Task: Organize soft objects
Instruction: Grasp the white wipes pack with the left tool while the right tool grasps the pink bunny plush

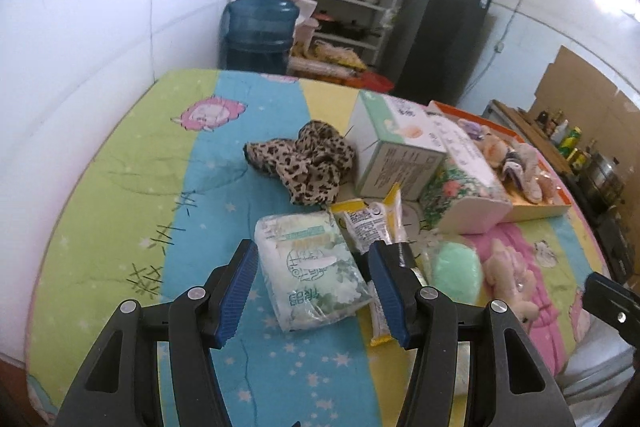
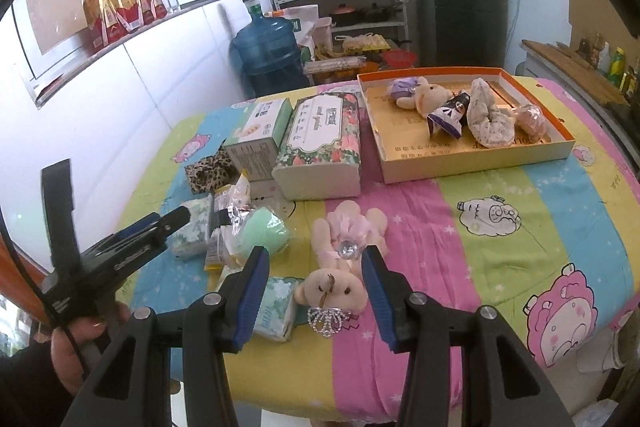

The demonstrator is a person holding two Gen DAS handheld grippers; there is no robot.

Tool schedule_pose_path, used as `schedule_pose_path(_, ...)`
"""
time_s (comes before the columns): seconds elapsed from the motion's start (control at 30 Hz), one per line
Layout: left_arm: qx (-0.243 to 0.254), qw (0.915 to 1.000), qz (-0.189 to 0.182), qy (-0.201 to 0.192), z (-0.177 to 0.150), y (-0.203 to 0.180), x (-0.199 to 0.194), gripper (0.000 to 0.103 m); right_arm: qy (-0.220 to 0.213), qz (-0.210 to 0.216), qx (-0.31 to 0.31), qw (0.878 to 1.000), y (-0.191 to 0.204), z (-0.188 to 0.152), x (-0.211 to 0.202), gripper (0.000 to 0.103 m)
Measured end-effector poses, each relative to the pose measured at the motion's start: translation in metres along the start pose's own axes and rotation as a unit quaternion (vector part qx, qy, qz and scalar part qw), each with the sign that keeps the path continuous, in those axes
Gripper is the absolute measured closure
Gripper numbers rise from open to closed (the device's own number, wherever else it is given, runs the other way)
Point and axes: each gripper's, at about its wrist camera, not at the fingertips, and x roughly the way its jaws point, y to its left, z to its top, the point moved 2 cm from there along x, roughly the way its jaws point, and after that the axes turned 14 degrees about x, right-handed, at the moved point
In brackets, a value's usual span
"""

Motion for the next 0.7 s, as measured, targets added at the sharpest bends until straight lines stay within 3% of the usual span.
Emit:
schedule_pose_path(0.37, -0.018, 0.9988, 0.032, 0.033, -0.002, -0.005, 0.031, 0.043, 0.015, 0.002, 0.007, 1.000, -0.015, 0.009, 0.009, 0.055)
schedule_pose_path(0.7, -0.022, 0.9973, 0.051, 0.047, -0.005, -0.008, 0.045, 0.033, 0.030, 0.007, 0.006, 1.000, -0.018, 0.013, 0.021, 0.055)
